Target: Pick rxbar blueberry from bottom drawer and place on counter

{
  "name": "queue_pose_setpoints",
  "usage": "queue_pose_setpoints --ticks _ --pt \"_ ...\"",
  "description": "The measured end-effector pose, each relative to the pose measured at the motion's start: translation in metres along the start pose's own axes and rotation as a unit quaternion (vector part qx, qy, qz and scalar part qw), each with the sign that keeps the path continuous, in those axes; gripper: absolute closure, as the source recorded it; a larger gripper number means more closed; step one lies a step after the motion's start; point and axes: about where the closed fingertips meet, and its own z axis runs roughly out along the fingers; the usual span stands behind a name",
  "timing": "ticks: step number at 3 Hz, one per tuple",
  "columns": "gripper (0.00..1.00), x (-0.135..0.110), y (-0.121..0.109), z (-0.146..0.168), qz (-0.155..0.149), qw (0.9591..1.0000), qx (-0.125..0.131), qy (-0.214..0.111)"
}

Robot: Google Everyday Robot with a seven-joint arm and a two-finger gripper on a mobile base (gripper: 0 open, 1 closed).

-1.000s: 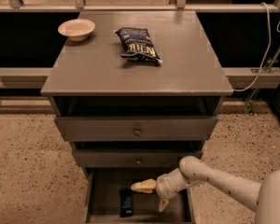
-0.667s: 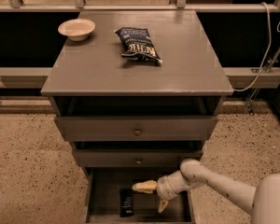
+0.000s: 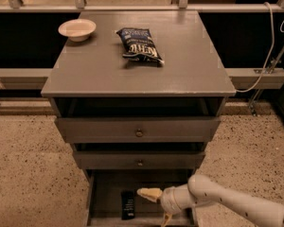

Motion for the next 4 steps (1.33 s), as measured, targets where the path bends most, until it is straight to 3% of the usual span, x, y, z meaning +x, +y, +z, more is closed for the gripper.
queue_pose_setpoints --ticks 1,2,3,4 --pt "0.00 -0.009 0.014 -0.005 0.119 0.9914 0.021 0.050" --pt "0.00 0.005 0.010 -0.003 0.160 0.9827 0.041 0.084" --pt "0.00 0.017 0.009 0.010 0.202 0.9769 0.047 0.052" --pt "0.00 0.027 0.011 0.021 0.311 0.9463 0.086 -0.020"
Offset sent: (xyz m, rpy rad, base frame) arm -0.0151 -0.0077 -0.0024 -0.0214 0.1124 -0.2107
